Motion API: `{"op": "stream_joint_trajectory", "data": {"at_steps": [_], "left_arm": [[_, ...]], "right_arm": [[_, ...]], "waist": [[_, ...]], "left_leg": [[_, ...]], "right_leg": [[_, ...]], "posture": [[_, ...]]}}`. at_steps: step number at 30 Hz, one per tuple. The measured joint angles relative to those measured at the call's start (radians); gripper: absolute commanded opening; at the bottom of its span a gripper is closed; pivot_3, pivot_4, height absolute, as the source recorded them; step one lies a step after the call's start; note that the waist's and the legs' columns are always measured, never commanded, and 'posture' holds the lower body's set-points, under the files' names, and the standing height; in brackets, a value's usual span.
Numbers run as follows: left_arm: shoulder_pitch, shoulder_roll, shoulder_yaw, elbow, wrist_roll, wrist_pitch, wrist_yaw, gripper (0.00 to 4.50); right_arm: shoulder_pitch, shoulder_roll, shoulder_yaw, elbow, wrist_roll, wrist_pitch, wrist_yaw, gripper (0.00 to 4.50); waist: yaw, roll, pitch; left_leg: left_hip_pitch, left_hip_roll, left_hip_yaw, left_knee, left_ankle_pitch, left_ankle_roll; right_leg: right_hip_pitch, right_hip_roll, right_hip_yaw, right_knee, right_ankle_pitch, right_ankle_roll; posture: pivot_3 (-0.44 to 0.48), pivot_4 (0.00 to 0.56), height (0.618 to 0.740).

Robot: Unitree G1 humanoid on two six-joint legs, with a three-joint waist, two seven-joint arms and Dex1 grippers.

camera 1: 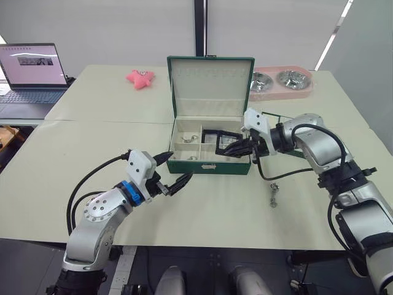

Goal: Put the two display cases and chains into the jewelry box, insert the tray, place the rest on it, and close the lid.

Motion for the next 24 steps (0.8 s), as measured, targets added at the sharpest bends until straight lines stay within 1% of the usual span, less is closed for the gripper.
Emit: {"op": "stream_joint_trajectory", "data": {"at_steps": [7, 15, 20, 24], "left_arm": [[0.008, 0.000, 0.004, -0.012, -0.016, 0.005, 0.029, 4.50], [-0.013, -0.001, 0.000, -0.016, -0.021, 0.024, 0.050, 4.50], [-0.013, -0.002, 0.000, -0.019, -0.024, 0.028, 0.062, 4.50], [-0.013, -0.002, -0.001, -0.020, -0.024, 0.037, 0.070, 4.50]], "right_arm": [[-0.073, 0.071, 0.028, 0.150, -0.065, -0.055, 0.050, 0.03], [-0.151, 0.148, 0.036, 0.336, -0.126, -0.094, 0.075, 0.03], [-0.162, 0.165, 0.036, 0.392, -0.154, -0.101, 0.093, 0.03], [-0.171, 0.171, 0.036, 0.403, -0.158, -0.104, 0.114, 0.03]], "waist": [[-0.007, 0.000, 0.000], [-0.008, 0.000, 0.000], [-0.007, 0.000, 0.000], [-0.008, 0.000, 0.000]], "left_leg": [[0.000, 0.000, 0.000, 0.000, 0.000, 0.000], [0.000, 0.000, 0.000, 0.000, 0.000, 0.000], [0.000, 0.000, 0.000, 0.000, 0.000, 0.000], [0.000, 0.000, 0.000, 0.000, 0.000, 0.000]], "right_leg": [[0.000, 0.000, 0.000, 0.001, 0.000, 0.000], [-0.001, 0.000, 0.000, 0.001, 0.000, 0.000], [-0.001, 0.000, 0.000, 0.001, 0.000, 0.000], [-0.001, 0.000, 0.000, 0.001, 0.000, 0.000]], "posture": [[0.000, 0.150, 0.740], [0.000, 0.150, 0.740], [0.000, 0.150, 0.740], [0.000, 0.150, 0.740]]}}
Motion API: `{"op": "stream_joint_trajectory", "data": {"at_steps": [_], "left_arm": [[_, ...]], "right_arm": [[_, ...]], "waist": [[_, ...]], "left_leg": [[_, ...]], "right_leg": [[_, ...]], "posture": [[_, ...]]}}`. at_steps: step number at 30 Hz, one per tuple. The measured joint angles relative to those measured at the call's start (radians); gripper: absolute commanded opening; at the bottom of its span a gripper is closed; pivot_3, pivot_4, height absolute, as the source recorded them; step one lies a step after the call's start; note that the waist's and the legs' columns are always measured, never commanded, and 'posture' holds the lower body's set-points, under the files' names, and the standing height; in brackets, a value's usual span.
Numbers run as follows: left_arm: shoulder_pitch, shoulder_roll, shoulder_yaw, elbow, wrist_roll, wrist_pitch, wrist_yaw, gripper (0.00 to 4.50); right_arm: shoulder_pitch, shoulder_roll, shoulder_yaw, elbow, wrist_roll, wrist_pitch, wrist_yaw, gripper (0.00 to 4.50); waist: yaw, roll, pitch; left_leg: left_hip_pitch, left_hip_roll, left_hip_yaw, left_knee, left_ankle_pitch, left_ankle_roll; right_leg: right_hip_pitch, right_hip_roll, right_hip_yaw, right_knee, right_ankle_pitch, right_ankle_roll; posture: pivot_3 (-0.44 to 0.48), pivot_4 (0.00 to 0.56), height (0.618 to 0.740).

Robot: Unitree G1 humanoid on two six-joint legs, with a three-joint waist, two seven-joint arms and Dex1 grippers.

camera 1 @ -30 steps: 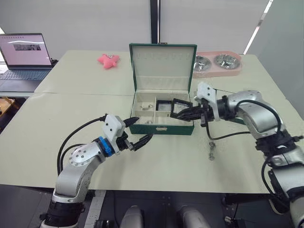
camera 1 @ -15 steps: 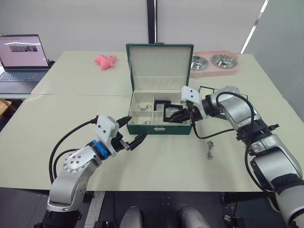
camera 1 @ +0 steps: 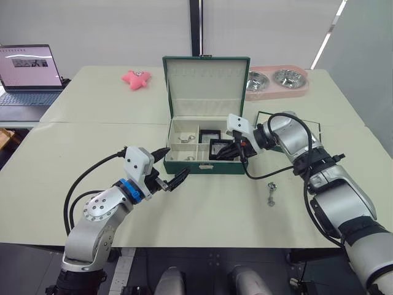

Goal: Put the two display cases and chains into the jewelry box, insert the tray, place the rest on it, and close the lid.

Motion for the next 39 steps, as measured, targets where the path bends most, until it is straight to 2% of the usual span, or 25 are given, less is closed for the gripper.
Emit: {"op": "stream_joint_trajectory", "data": {"at_steps": [10, 12, 19, 25, 33, 39], "left_arm": [[-0.010, -0.002, -0.001, -0.001, -0.002, 0.007, 0.019, 4.50], [-0.010, -0.002, -0.002, -0.001, -0.005, 0.007, 0.019, 4.50], [-0.017, -0.002, -0.006, -0.001, -0.006, 0.007, 0.020, 4.50], [-0.025, -0.002, -0.007, -0.001, -0.006, 0.007, 0.019, 4.50], [-0.039, -0.002, -0.009, 0.000, -0.006, 0.007, 0.018, 4.50], [-0.041, 0.001, -0.007, 0.003, -0.026, 0.038, 0.016, 4.50]], "right_arm": [[-0.011, 0.018, -0.003, 0.043, -0.019, -0.022, 0.003, 0.03], [-0.011, 0.023, -0.011, 0.053, -0.018, -0.026, -0.002, 0.75], [-0.040, 0.043, -0.074, 0.067, -0.014, -0.049, -0.043, 2.46], [-0.045, 0.044, -0.085, 0.075, -0.014, -0.057, -0.047, 4.39], [-0.039, 0.043, -0.137, 0.064, 0.008, -0.055, -0.050, 4.45], [0.070, 0.026, -0.235, -0.045, 0.086, -0.024, -0.086, 4.45]], "waist": [[0.000, 0.000, 0.000], [0.000, 0.000, 0.000], [0.000, 0.000, 0.000], [0.000, 0.000, 0.000], [0.000, 0.000, 0.000], [0.001, 0.000, 0.000]], "left_leg": [[0.000, 0.000, 0.000, 0.000, 0.000, 0.000], [0.000, 0.000, 0.000, 0.000, 0.000, 0.000], [0.000, 0.000, 0.000, -0.001, 0.000, 0.000], [0.000, 0.000, 0.000, -0.001, 0.000, 0.000], [0.000, 0.000, 0.001, -0.001, 0.000, 0.000], [-0.001, 0.000, 0.000, -0.001, 0.000, 0.000]], "right_leg": [[0.000, 0.000, 0.000, 0.000, 0.000, 0.000], [0.000, 0.000, 0.000, 0.000, 0.000, 0.000], [0.000, 0.000, 0.000, 0.000, 0.000, 0.000], [0.000, 0.000, 0.000, 0.000, 0.000, 0.000], [0.000, 0.000, 0.000, 0.000, 0.000, 0.000], [0.000, 0.000, 0.000, -0.001, 0.000, 0.000]], "posture": [[0.000, 0.150, 0.740], [0.000, 0.150, 0.740], [0.000, 0.150, 0.740], [0.000, 0.150, 0.740], [0.000, 0.150, 0.740], [0.000, 0.150, 0.740]]}}
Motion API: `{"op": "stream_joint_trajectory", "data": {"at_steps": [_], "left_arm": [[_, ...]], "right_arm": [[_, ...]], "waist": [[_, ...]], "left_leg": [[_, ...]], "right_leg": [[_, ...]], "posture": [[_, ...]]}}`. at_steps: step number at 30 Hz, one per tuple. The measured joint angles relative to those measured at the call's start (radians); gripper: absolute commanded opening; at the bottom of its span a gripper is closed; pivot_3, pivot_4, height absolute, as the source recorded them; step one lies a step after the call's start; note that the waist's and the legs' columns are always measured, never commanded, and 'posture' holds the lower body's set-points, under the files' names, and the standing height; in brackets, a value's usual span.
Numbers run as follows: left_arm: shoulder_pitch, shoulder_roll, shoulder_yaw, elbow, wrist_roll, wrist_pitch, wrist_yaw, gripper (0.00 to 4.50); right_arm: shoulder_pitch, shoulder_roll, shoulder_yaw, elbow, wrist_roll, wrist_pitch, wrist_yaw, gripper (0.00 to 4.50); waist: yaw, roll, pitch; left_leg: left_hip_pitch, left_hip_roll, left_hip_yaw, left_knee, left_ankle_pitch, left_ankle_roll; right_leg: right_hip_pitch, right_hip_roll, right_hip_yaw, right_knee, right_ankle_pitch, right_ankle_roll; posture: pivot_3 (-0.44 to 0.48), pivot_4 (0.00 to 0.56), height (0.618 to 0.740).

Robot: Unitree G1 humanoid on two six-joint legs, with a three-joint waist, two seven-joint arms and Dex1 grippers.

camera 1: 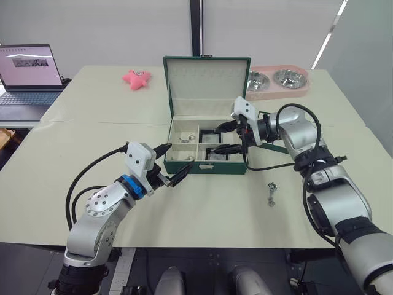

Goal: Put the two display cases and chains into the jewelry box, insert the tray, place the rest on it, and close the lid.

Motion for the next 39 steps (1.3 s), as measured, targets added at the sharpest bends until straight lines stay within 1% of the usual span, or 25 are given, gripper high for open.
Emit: {"op": "stream_joint_trajectory", "data": {"at_steps": [3, 7, 11, 15, 20, 23, 27, 34, 39], "left_arm": [[0.002, 0.027, 0.025, 0.009, -0.038, 0.040, -0.021, 4.50], [0.008, 0.094, 0.111, 0.051, -0.062, 0.060, -0.049, 4.50], [0.036, 0.144, 0.169, 0.104, -0.062, 0.056, -0.089, 4.50], [0.070, 0.189, 0.236, 0.163, -0.060, 0.047, -0.115, 4.50], [0.113, 0.222, 0.306, 0.220, -0.051, 0.010, -0.132, 4.50], [0.125, 0.223, 0.343, 0.298, -0.035, -0.036, -0.134, 4.50], [0.124, 0.223, 0.390, 0.413, -0.008, -0.125, -0.125, 4.50], [0.130, 0.187, 0.404, 0.550, 0.024, -0.248, -0.089, 4.50], [0.131, 0.173, 0.406, 0.562, 0.022, -0.273, -0.064, 4.50]], "right_arm": [[0.133, -0.061, -0.084, -0.149, 0.068, 0.038, -0.028, 4.45], [0.333, -0.152, -0.183, -0.328, 0.135, 0.085, -0.073, 4.45], [0.502, -0.192, -0.283, -0.466, 0.200, 0.129, -0.146, 4.45], [0.647, -0.242, -0.353, -0.555, 0.214, 0.132, -0.216, 4.45], [0.779, -0.247, -0.457, -0.581, 0.234, 0.091, -0.312, 4.45], [0.841, -0.246, -0.515, -0.563, 0.234, 0.022, -0.358, 4.45], [0.914, -0.239, -0.534, -0.494, 0.227, -0.049, -0.401, 4.45], [0.934, -0.211, -0.582, -0.416, 0.237, -0.136, -0.486, 4.45], [0.936, -0.211, -0.584, -0.384, 0.236, -0.173, -0.506, 4.45]], "waist": [[0.007, 0.000, 0.000], [0.009, 0.000, 0.000], [-0.002, 0.000, 0.000], [0.001, 0.000, 0.000], [0.001, 0.000, 0.000], [0.002, 0.000, 0.000], [0.001, 0.000, 0.000], [0.001, 0.000, 0.000], [0.001, 0.000, 0.000]], "left_leg": [[-0.001, 0.000, -0.001, -0.001, 0.000, 0.000], [0.000, 0.000, -0.001, -0.001, 0.000, 0.000], [0.000, 0.000, 0.001, -0.002, 0.000, 0.000], [0.000, 0.000, 0.001, -0.002, 0.000, 0.000], [0.001, 0.000, 0.002, -0.002, 0.000, 0.000], [0.001, 0.000, 0.001, -0.002, 0.000, 0.000], [0.001, 0.000, 0.002, -0.002, 0.000, 0.000], [0.001, 0.000, 0.002, -0.002, 0.000, 0.000], [0.001, 0.000, 0.002, -0.002, 0.000, 0.000]], "right_leg": [[0.000, 0.000, -0.001, -0.001, 0.000, 0.000], [0.000, 0.000, -0.001, -0.001, 0.000, 0.000], [0.000, 0.001, 0.001, -0.001, 0.000, 0.000], [0.000, 0.001, 0.001, -0.002, 0.000, 0.000], [0.000, 0.001, 0.002, -0.002, 0.000, 0.000], [0.001, 0.001, 0.001, -0.002, 0.000, 0.000], [0.001, 0.001, 0.002, -0.002, 0.000, 0.000], [0.001, 0.001, 0.002, -0.002, 0.000, 0.000], [0.001, 0.001, 0.002, -0.001, 0.000, 0.000]], "posture": [[0.000, 0.150, 0.740], [0.000, 0.150, 0.740], [0.000, 0.150, 0.740], [0.000, 0.150, 0.740], [0.000, 0.150, 0.740], [0.000, 0.150, 0.740], [0.000, 0.150, 0.740], [0.000, 0.150, 0.740], [0.000, 0.150, 0.740]]}}
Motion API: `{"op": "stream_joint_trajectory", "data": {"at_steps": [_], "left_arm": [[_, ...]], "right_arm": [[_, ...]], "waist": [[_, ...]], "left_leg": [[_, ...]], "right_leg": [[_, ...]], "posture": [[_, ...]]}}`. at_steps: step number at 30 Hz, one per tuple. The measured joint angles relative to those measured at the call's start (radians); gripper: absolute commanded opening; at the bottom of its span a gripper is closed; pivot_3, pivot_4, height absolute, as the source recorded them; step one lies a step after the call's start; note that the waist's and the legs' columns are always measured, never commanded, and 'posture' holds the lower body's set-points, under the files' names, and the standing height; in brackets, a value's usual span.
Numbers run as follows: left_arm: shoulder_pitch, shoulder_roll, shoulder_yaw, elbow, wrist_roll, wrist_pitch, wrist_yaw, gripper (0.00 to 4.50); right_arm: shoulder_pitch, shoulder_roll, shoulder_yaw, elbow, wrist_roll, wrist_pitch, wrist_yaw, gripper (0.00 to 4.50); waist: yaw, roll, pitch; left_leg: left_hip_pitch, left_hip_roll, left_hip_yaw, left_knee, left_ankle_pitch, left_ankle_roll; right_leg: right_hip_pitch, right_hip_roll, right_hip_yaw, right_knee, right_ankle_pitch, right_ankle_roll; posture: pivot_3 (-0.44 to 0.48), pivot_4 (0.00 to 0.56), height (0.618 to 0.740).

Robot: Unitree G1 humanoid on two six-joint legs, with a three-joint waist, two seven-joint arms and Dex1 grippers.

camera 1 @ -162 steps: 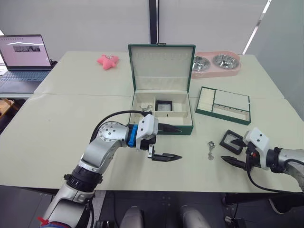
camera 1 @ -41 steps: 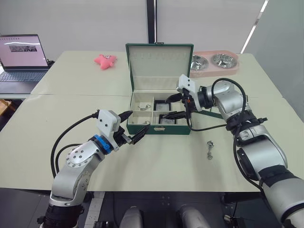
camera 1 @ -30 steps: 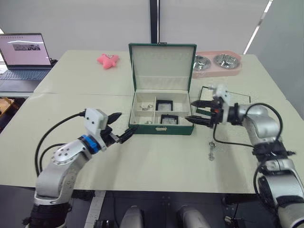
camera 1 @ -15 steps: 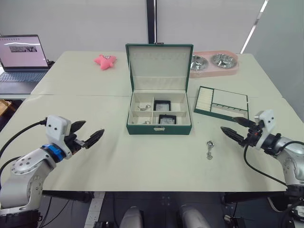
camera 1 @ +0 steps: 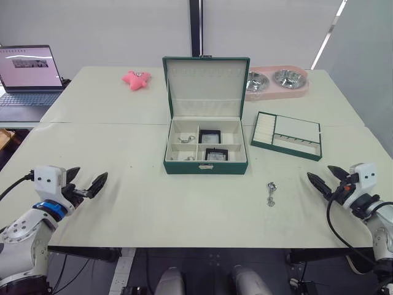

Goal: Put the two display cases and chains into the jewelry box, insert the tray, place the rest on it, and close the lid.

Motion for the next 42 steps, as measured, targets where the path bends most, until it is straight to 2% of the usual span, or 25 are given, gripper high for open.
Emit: {"op": "stream_joint_trajectory", "data": {"at_steps": [13, 20, 23, 28, 34, 42], "left_arm": [[-0.012, -0.003, -0.002, -0.010, 0.000, -0.002, 0.024, 4.50], [-0.065, -0.007, -0.052, -0.132, -0.023, 0.051, 0.004, 4.50], [-0.101, -0.006, -0.116, -0.201, -0.041, 0.109, -0.031, 4.50], [-0.211, -0.009, -0.286, -0.284, -0.043, 0.181, -0.108, 4.50], [-0.347, -0.068, -0.454, -0.321, -0.035, 0.218, -0.175, 4.50], [-0.488, -0.203, -0.631, -0.299, -0.007, 0.210, -0.252, 4.50]], "right_arm": [[-0.005, 0.000, 0.006, 0.027, 0.014, -0.005, 0.006, 4.45], [-0.055, -0.032, 0.043, 0.009, 0.029, 0.029, 0.049, 4.45], [-0.095, -0.072, 0.090, -0.014, 0.034, 0.080, 0.105, 4.45], [-0.244, -0.127, 0.203, 0.001, 0.019, 0.122, 0.199, 4.45], [-0.426, -0.141, 0.321, 0.138, -0.048, 0.109, 0.291, 4.45], [-0.682, -0.118, 0.452, 0.554, -0.220, -0.095, 0.347, 4.45]], "waist": [[0.000, 0.000, 0.000], [0.001, 0.000, 0.000], [0.001, 0.000, 0.000], [-0.001, 0.000, 0.000], [0.000, 0.000, 0.000], [-0.003, 0.000, 0.000]], "left_leg": [[0.000, 0.000, 0.000, 0.000, 0.000, 0.000], [0.000, 0.000, 0.000, 0.000, 0.000, 0.000], [0.000, 0.000, 0.000, 0.001, 0.000, 0.000], [0.000, 0.000, 0.000, 0.001, 0.000, 0.000], [-0.001, -0.001, 0.000, 0.002, 0.000, 0.000], [0.000, -0.001, 0.001, 0.001, 0.001, -0.001]], "right_leg": [[0.000, 0.000, 0.000, 0.000, 0.000, 0.000], [0.001, 0.000, 0.000, 0.000, 0.000, 0.000], [0.001, 0.000, 0.000, 0.000, 0.000, 0.000], [0.001, 0.001, 0.000, 0.000, 0.000, 0.000], [0.001, 0.000, 0.000, 0.000, 0.000, 0.000], [0.000, 0.000, 0.000, -0.001, 0.000, 0.000]], "posture": [[0.000, 0.150, 0.740], [0.000, 0.150, 0.740], [0.000, 0.150, 0.740], [0.000, 0.150, 0.740], [0.000, 0.150, 0.740], [0.000, 0.150, 0.740]]}}
